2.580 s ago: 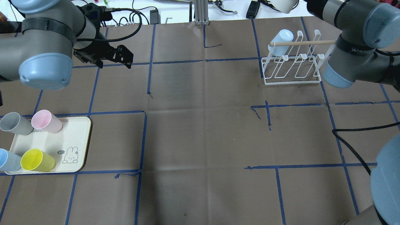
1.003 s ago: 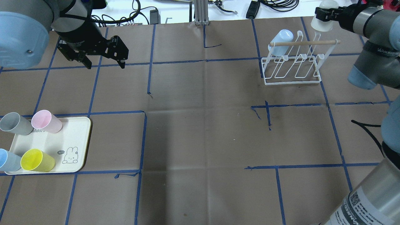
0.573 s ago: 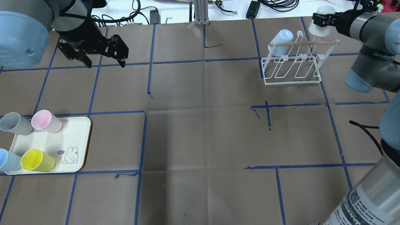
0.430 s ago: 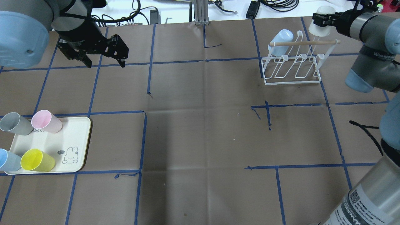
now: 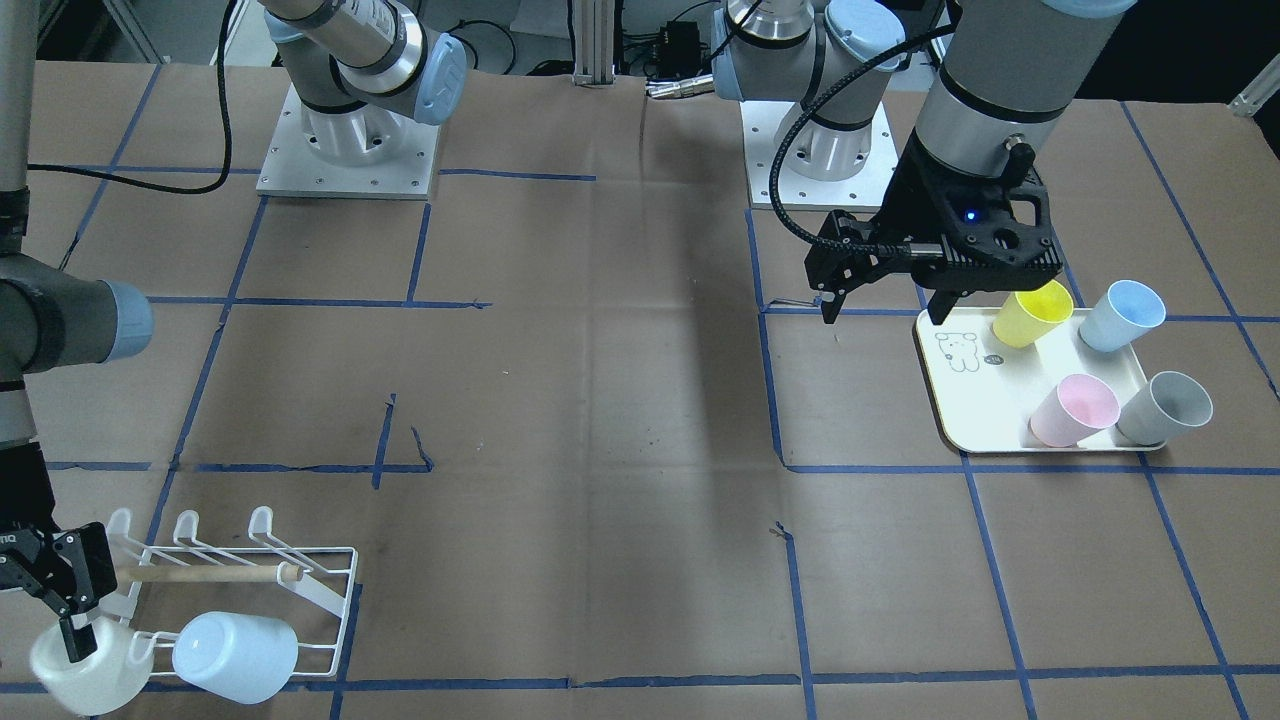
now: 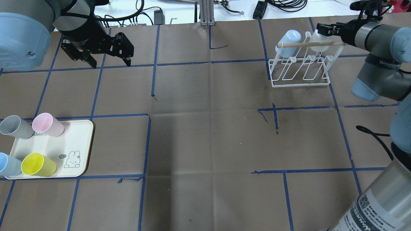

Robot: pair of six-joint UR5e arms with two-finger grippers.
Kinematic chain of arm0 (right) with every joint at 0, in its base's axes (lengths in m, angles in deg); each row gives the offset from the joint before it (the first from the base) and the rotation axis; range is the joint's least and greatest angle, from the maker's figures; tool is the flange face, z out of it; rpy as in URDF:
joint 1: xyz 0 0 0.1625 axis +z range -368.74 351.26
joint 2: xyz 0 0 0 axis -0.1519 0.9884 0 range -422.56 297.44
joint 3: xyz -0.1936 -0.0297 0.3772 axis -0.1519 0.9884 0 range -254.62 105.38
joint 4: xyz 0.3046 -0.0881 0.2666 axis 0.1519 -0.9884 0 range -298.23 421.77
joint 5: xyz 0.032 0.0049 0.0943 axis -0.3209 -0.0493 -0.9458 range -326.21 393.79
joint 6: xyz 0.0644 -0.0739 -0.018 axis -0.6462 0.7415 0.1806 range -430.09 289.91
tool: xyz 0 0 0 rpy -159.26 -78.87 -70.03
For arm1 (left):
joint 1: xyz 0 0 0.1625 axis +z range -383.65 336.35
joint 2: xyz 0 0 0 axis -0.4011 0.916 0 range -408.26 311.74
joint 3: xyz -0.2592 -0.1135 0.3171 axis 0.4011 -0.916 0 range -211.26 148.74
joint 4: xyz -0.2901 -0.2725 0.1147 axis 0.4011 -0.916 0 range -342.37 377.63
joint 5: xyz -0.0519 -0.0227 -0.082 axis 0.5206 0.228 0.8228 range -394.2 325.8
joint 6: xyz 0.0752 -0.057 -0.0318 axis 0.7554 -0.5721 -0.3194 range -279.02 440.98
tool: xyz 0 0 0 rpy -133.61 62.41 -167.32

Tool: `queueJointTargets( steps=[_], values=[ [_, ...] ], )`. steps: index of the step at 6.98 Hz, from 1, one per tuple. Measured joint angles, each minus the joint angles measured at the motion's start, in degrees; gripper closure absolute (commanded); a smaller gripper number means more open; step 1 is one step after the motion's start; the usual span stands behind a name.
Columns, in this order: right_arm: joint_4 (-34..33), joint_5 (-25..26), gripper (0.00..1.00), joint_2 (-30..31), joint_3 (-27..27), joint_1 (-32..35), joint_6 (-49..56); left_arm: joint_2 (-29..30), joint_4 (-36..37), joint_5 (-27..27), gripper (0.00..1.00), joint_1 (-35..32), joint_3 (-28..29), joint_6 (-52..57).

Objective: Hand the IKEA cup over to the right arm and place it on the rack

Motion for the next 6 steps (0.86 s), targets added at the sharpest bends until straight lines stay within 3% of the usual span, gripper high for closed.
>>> queueJointTargets(
  steps=[3,5,6],
  values=[
    [2.19,1.16,0.0,2.98,1.11,0.23,-0.11,0.01,0.05,-0.65,0.0,0.0,-0.13,0.53],
    [11.99,5.21,0.0,9.9,1.7,1.38,-0.1,0.11,0.07,-1.4,0.0,0.0,-0.08,0.64],
    [20.45,8.34,0.0,14.26,2.1,3.05,-0.12,0.13,0.11,-1.5,0.0,0.0,-0.06,0.65]
  ],
)
